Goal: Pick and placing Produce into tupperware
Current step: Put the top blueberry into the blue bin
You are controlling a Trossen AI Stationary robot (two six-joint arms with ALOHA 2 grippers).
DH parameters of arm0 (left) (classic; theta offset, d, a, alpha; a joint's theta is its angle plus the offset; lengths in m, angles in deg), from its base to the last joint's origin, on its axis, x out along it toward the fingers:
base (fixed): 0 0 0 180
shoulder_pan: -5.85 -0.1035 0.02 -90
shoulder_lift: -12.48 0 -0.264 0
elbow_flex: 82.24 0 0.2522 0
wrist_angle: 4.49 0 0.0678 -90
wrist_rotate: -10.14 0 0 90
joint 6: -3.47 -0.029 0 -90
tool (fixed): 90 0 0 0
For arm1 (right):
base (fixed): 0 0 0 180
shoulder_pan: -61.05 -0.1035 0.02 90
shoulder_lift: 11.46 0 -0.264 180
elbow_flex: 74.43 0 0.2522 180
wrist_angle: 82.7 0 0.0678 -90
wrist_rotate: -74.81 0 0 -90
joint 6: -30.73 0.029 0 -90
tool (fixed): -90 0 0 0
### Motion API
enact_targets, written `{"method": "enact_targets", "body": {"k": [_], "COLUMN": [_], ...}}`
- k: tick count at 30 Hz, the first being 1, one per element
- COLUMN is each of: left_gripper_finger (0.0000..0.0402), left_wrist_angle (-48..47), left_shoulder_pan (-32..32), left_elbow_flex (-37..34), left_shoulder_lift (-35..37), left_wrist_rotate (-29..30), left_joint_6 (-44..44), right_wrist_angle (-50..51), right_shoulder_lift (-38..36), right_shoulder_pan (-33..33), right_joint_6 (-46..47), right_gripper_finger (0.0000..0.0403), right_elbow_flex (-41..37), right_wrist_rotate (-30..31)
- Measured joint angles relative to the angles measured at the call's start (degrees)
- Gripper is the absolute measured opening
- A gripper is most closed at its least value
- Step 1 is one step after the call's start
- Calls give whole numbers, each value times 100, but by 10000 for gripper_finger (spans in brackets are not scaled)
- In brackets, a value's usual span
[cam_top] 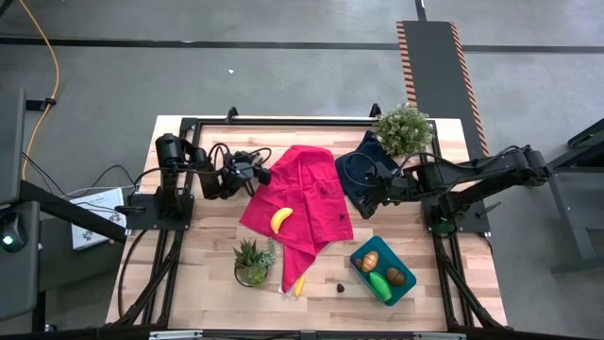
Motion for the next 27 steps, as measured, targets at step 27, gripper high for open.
{"method": "enact_targets", "body": {"k": [27], "left_gripper_finger": [163], "left_wrist_angle": [10], "left_shoulder_pan": [-155], "left_elbow_flex": [3], "left_shoulder_lift": [-2], "left_wrist_rotate": [36], "left_joint_6": [-163], "right_wrist_angle": [0], "right_shoulder_lift": [-2], "right_shoulder_pan": [122], "right_joint_6": [-22], "right_gripper_finger": [261], "right_elbow_flex": [0], "right_wrist_rotate": [125]}}
